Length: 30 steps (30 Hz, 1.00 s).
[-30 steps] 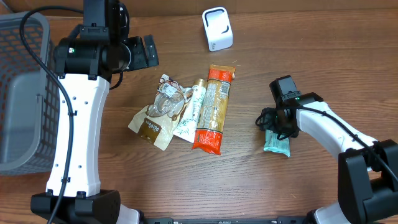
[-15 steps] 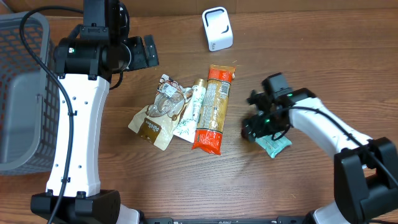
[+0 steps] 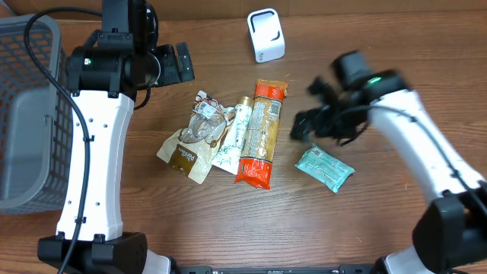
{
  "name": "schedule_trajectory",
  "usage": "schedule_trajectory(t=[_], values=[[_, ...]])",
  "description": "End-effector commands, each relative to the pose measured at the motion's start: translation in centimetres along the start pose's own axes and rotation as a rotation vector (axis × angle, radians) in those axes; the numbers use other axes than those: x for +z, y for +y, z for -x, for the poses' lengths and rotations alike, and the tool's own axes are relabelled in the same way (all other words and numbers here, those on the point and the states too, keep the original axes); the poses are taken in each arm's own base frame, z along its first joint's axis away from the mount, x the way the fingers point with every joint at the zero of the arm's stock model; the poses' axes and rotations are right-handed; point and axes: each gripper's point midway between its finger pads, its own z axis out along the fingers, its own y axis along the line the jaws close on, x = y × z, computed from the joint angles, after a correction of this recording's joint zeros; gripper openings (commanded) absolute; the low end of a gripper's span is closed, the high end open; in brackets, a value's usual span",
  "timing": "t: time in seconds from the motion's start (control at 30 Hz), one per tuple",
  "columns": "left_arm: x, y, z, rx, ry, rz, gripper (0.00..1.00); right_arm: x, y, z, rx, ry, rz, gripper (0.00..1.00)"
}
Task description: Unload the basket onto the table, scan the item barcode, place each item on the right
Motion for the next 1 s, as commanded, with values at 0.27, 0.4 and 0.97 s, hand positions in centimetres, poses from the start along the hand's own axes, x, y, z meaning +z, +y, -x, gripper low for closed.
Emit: schedule_trajectory(t=[0.27,0.4,0.97], values=[[0.0,0.3,0.0,0.018,-0.002,0.014,1.0,-0.2,-10.2,-7.7,0.542,0.141,0.004,1.0],[0.0,0.3,0.0,0.018,-0.002,0.014,1.0,3.0,-11.6,-9.9,0.601,0.158,0.026,0.86],[0.0,0.3,-0.1,0.018,-0.001,0.014,1.0,8.2,-10.4,-5.6,0.5,-0.061,0.134,0.44]])
